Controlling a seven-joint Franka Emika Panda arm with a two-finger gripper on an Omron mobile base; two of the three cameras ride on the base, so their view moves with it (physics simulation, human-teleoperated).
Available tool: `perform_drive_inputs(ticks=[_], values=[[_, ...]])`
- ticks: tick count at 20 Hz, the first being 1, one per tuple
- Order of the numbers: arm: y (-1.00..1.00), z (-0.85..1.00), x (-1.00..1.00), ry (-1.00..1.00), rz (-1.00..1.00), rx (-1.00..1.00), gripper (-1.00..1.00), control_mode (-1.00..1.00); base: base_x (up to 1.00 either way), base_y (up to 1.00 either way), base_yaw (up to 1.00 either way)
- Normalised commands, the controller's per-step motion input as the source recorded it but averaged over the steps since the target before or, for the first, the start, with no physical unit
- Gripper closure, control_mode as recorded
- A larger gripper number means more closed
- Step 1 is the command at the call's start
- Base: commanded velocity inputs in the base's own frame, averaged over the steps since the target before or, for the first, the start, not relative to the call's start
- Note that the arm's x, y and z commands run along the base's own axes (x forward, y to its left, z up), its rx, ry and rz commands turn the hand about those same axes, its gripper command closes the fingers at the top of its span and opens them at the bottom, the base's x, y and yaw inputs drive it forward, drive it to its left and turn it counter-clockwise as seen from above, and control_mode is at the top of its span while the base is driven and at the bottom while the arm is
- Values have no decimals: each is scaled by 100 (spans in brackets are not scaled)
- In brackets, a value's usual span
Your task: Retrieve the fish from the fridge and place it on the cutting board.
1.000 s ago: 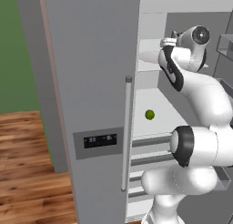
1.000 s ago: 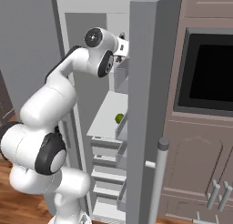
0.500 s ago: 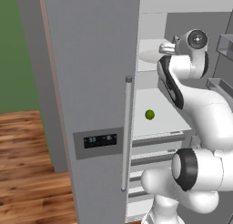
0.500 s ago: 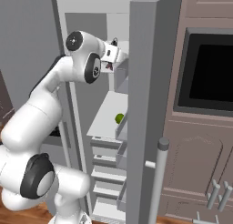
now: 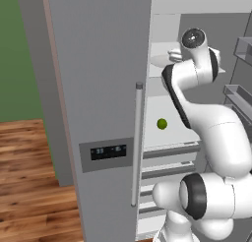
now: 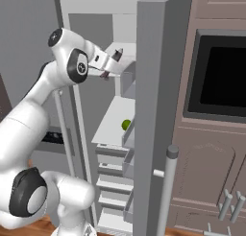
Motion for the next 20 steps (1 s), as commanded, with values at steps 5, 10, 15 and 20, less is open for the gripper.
perform_drive_inputs(ticks=[5,10,15,20], values=[[12,0,-42,25,-16,9,100,-100,0,0,0],[0,-3,-50,18,-1,16,100,-100,0,0,0],[0,-19,-48,16,-1,21,100,-100,0,0,0],[7,-36,-11,6,0,17,100,-100,0,0,0]])
